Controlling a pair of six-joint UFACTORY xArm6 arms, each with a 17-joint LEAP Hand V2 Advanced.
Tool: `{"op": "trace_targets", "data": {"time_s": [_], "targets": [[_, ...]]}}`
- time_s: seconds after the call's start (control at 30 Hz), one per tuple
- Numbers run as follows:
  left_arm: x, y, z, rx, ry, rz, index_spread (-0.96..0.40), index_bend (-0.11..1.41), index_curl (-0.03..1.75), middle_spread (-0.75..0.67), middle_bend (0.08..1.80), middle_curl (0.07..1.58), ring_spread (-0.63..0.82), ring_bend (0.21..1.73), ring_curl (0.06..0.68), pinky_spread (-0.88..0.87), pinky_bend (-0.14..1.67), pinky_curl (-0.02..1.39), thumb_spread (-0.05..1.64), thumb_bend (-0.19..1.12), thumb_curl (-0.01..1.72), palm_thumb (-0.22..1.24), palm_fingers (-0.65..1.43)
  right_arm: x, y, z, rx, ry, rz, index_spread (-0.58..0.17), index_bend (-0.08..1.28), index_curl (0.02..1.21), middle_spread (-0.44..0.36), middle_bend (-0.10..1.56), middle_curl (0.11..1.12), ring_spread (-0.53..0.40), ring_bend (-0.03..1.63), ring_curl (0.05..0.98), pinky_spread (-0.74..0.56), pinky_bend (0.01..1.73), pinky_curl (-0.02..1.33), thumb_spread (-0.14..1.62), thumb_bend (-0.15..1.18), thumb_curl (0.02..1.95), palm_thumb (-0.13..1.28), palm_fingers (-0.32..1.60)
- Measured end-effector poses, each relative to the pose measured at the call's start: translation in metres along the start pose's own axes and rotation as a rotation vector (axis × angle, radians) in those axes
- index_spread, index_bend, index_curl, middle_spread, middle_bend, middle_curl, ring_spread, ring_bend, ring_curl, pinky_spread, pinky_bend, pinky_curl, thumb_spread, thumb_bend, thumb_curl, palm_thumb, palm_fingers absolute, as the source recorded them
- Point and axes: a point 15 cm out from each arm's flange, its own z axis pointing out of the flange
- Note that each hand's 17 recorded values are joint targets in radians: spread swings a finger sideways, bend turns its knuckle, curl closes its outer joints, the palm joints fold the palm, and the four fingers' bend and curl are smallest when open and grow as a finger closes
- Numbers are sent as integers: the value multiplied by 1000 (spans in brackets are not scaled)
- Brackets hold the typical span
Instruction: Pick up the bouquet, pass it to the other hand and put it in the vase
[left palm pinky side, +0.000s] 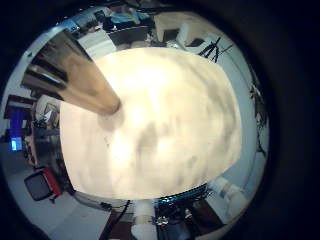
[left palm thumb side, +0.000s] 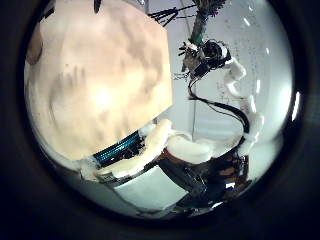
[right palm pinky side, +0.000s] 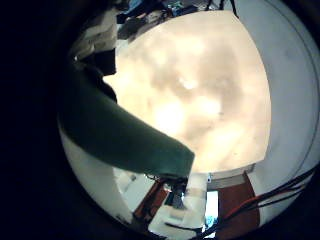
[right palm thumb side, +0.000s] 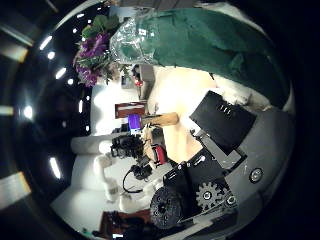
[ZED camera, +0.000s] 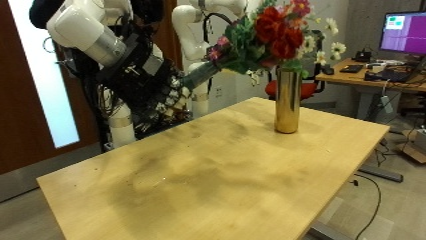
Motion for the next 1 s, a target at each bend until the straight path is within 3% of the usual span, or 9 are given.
{"op": "trace_targets", "data": {"time_s": [0.27, 0.43, 0.67, 0.83, 1.0], "targets": [[40, -21, -25, 122, 263, 32, 182, 160, 330, 275, 201, 335, 419, 487, 192, 419, 221, 306, 882, -38, 298, 220, 292, -65, 20, 6, 19, -295, -212, -267, 1025, 957, -118, 1344, 712, -178, 1461, 603, -225, 1240, 785, 330, -20, 933, 1219, 1138], [56, -32, -37, 198, 431, 24, 218, 142, 297, 294, 218, 342, 426, 515, 197, 413, 257, 314, 870, -35, 299, 204, 240, -82, 29, 17, 46, -408, -295, -263, 1035, 966, -118, 1345, 709, -171, 1465, 605, -231, 1219, 810, 281, -18, 941, 1215, 1144], [83, -25, -50, 169, 651, 58, 253, 149, 266, 319, 243, 348, 438, 577, 205, 422, 298, 319, 826, -38, 309, 176, 184, -101, 50, 48, -17, -466, -406, -259, 1042, 972, -114, 1352, 709, -167, 1467, 605, -244, 1182, 855, 231, -20, 947, 1201, 1143], [92, -18, -63, 200, 722, 63, 279, 152, 265, 364, 242, 343, 480, 573, 195, 455, 306, 316, 801, -37, 314, 168, 144, -110, 68, 70, -64, -495, -449, -258, 1044, 975, -109, 1353, 709, -167, 1467, 605, -250, 1167, 878, 216, -19, 949, 1200, 1143], [103, -11, -61, 149, 785, 80, 294, 148, 259, 372, 249, 344, 480, 587, 197, 453, 327, 319, 792, -34, 322, 180, 144, -117, 83, 87, -106, -513, -456, -257, 1044, 977, -107, 1355, 709, -169, 1468, 609, -255, 1156, 896, 213, -19, 953, 1195, 1143]]}}
